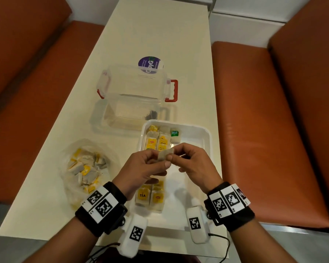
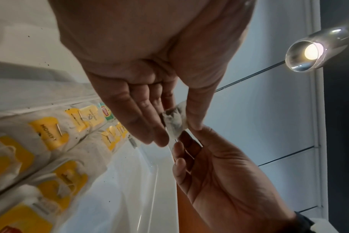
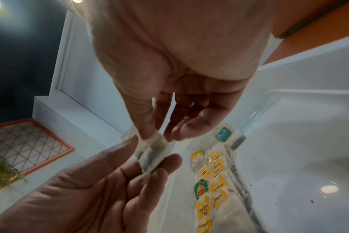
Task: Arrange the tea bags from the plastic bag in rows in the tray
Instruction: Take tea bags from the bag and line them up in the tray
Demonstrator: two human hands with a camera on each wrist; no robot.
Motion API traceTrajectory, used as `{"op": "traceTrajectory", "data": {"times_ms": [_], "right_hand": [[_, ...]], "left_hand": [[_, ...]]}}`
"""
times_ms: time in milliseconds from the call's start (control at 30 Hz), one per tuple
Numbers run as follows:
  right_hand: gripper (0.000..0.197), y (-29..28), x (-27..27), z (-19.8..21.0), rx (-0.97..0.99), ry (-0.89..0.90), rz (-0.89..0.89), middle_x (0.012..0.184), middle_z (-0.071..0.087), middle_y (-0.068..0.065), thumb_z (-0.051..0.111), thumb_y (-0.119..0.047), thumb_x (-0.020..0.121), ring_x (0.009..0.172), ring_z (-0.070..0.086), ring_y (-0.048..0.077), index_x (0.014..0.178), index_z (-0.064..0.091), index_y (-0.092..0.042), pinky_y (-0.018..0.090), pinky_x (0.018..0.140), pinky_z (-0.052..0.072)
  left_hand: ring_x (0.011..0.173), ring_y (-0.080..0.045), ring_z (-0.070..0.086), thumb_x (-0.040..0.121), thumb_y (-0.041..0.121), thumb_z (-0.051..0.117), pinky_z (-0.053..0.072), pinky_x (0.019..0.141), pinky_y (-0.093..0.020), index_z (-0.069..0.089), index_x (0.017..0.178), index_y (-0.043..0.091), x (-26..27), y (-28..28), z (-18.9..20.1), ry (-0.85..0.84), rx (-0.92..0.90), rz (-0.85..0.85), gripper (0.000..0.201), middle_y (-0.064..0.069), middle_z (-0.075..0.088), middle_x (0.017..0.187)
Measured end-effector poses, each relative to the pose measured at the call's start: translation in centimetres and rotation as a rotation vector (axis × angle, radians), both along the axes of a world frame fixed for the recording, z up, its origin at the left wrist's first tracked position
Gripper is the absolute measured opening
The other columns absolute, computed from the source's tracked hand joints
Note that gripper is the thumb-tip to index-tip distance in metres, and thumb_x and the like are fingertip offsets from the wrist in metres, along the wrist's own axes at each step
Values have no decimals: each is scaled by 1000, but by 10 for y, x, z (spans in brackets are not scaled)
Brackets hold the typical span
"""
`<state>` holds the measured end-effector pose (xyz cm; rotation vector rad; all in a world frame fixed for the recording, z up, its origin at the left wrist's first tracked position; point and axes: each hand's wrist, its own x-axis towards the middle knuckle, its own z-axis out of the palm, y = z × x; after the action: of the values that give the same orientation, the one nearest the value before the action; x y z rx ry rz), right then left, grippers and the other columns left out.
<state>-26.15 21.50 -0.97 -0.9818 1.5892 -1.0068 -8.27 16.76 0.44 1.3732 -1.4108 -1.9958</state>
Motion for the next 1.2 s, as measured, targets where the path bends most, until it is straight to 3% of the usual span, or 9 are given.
{"op": "traceTrajectory", "data": {"times_ms": [133,267,467,633,767,933,1100,1200], "right_hand": [[8,-5,-5,1,-10,-37,32,84,72,7,73,-15,89,73,62,10,93,70,-9,23,63,49],[13,-9,-4,1,2,-25,63,89,71,18,74,-16,89,73,63,11,95,70,-6,23,63,50],[8,-20,-10,-7,36,26,-93,83,72,4,71,-17,92,71,64,10,96,70,-10,23,61,49],[11,-43,-25,-33,112,191,-178,77,69,-1,73,-18,90,67,63,12,83,66,-20,26,62,47],[17,-57,-31,-53,220,340,-138,66,68,-4,76,-20,88,65,64,14,74,67,-20,31,66,50],[10,-67,-32,-65,263,413,-171,67,69,-4,76,-25,87,61,60,13,80,72,-17,31,69,51],[10,-71,-31,-72,284,414,-255,74,74,-1,79,-27,82,74,72,23,80,70,-23,46,80,60],[15,-74,-28,-72,290,388,-292,74,74,1,82,-23,80,70,72,22,79,67,-23,48,79,61]], "left_hand": [[80,-15,73,89,29,73,53,63,-28,74,103,15,-3,1,3,-10,-3,70,20,-3,78,96],[76,-14,71,90,29,72,52,61,-28,72,100,15,-4,0,2,-20,5,100,17,-2,78,94],[77,-17,73,92,34,69,52,59,-28,66,113,26,4,-6,5,-12,30,99,23,-1,77,96],[72,-14,67,93,31,66,47,53,-23,67,107,19,32,-13,9,-5,-15,97,18,-4,76,94],[68,-12,64,92,31,66,43,51,-22,67,102,18,59,-17,9,-19,-29,98,16,-2,75,91],[66,-10,63,94,27,65,41,49,-21,67,101,16,82,-16,5,-37,-38,125,14,0,74,86],[66,-9,62,94,27,65,41,52,-24,68,101,16,92,-13,5,-46,-36,133,13,0,74,86],[66,-9,62,92,31,70,42,53,-25,68,100,17,98,-13,6,-58,-47,136,17,-1,74,88]]}}
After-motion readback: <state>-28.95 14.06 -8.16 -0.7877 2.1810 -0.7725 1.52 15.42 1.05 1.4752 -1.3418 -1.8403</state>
